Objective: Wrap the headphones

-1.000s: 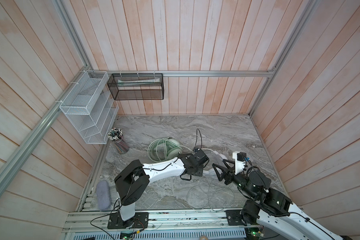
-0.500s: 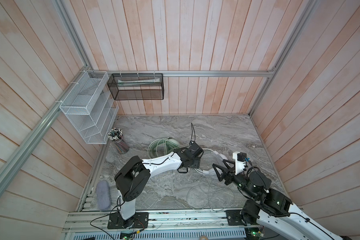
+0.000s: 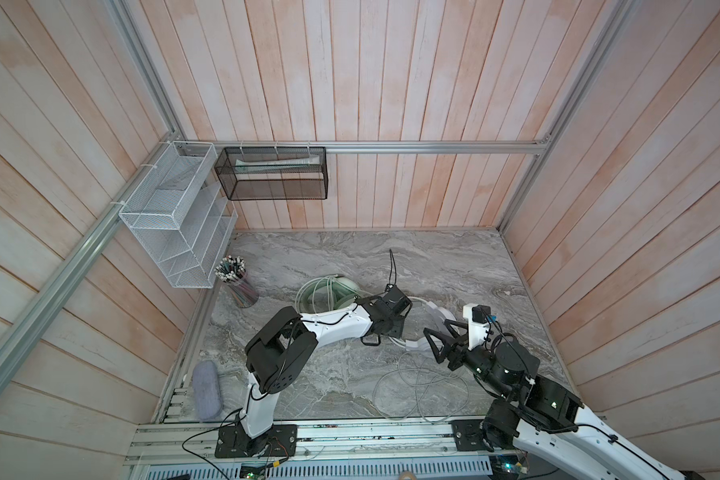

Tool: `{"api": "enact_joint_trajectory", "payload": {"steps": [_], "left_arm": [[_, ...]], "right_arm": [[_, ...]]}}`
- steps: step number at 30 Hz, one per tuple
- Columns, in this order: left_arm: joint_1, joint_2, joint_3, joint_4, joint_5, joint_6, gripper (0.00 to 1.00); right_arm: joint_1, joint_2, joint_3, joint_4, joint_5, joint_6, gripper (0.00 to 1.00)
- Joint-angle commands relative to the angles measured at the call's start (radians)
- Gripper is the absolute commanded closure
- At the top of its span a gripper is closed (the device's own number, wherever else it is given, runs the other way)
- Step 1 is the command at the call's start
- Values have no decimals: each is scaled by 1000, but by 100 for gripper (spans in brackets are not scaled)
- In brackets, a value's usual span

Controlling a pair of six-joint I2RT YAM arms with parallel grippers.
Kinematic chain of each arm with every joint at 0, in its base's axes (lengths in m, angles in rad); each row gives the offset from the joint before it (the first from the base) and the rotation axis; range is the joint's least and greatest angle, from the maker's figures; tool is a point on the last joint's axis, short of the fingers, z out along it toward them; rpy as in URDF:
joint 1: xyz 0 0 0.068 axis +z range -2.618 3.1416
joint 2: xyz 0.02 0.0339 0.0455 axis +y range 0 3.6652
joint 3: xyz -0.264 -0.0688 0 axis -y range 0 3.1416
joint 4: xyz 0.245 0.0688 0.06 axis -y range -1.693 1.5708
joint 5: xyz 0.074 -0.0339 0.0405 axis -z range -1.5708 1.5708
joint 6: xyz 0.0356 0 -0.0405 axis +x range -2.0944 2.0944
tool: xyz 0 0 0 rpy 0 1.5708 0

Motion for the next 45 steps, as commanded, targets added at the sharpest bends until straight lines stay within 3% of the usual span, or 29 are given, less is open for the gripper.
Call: {"api": "enact_joint_trajectory", "payload": {"steps": [1, 13, 21, 28, 31, 37, 40, 45], "left_arm": [[8, 38, 15, 12, -2, 12, 39], [15, 67, 25, 9, 11, -21, 62], [-18, -58, -101, -6, 33, -96, 79], [-106, -156, -167, -100, 23, -171, 80], [-136, -199, -208, -113, 42, -213, 77], [-191, -228, -253, -159, 26, -274, 54], [-191, -236, -249, -182, 9, -262, 43], [-172, -234, -188, -222, -42, -184, 33]], "right_arm": [[-3, 5, -5, 20, -4, -5, 20], [-3, 10, 4, 8, -5, -3, 20], [-3, 8, 6, 5, -5, -3, 21], [-3, 0, 7, 0, -6, -2, 21], [-3, -7, 5, 0, -8, 1, 21], [-3, -19, 1, 0, -10, 6, 21], [-3, -16, 1, 0, -12, 5, 21], [-3, -18, -1, -2, -15, 7, 22]]}}
